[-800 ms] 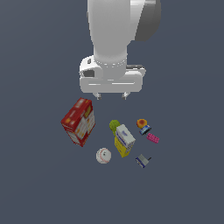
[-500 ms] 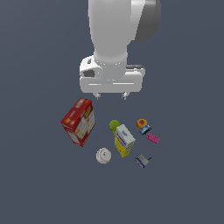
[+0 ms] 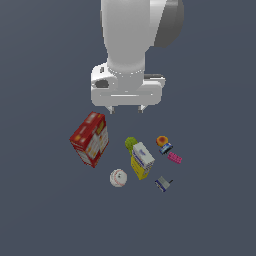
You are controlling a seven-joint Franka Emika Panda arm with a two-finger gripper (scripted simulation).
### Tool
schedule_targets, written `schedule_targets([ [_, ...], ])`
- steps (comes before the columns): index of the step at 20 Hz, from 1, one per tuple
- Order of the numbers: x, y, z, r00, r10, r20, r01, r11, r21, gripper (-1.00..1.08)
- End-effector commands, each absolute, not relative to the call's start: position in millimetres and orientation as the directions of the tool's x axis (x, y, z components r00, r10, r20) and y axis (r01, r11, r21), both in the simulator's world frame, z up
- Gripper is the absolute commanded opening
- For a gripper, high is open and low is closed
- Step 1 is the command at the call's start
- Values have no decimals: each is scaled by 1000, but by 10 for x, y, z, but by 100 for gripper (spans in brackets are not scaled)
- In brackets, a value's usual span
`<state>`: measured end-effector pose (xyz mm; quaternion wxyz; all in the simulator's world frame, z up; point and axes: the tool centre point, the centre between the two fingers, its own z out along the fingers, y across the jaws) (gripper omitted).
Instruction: Pick up a designated object from a clutter of objects.
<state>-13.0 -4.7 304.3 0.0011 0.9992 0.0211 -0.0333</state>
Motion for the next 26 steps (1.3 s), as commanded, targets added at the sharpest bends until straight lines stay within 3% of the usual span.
schedule_targets([
  [1,-124,-34,3028,997,35,-66,35,-999,2,100],
  [26,47,613,2305,949,-315,-34,-314,-949,32,100],
])
